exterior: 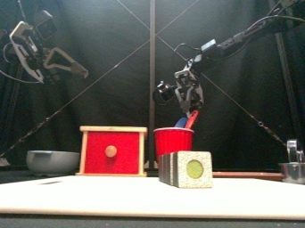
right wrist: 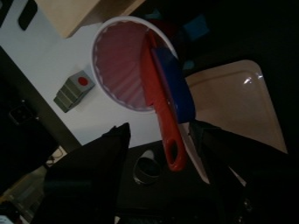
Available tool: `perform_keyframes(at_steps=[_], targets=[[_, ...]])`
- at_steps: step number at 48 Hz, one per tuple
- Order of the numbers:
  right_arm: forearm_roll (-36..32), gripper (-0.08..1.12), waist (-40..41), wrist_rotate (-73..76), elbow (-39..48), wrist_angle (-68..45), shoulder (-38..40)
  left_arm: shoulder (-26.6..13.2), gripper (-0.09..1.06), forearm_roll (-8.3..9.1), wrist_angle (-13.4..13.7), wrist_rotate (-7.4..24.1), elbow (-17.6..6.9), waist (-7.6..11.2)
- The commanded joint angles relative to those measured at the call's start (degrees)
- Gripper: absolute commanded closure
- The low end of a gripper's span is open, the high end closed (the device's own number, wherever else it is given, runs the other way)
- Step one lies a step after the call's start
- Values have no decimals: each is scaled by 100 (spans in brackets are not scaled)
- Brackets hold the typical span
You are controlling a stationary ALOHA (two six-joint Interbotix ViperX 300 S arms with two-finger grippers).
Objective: Place sushi on board then cut the sushi with the knife then place the pieces on the plate
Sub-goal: Pick knife at handle with right hand
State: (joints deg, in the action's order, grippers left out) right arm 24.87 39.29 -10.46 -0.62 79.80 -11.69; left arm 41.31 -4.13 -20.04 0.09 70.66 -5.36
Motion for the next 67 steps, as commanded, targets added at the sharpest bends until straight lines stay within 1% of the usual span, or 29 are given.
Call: perform_keyframes(at_steps=[1,25,31,38,45,51,67], targets=[[18,15,-9,-9,-114,9,123,-9,99,-18,-62,9,-62,-18],[-18,16,-123,-18,-53,97,-35,0,99,-18,-62,0,-26,-18],[-35,18,-123,-18,-70,97,-35,0,99,-18,-62,0,-18,-18],[-35,25,-132,-9,-53,97,-44,0,99,-18,-62,0,-9,-18],[-18,37,-123,9,-53,97,-53,0,99,-18,-62,0,0,-18],[-35,45,-123,62,-44,97,-70,0,99,-18,-62,0,0,-18],[18,57,-132,97,-70,149,-79,0,99,-18,-62,0,-9,-18]])
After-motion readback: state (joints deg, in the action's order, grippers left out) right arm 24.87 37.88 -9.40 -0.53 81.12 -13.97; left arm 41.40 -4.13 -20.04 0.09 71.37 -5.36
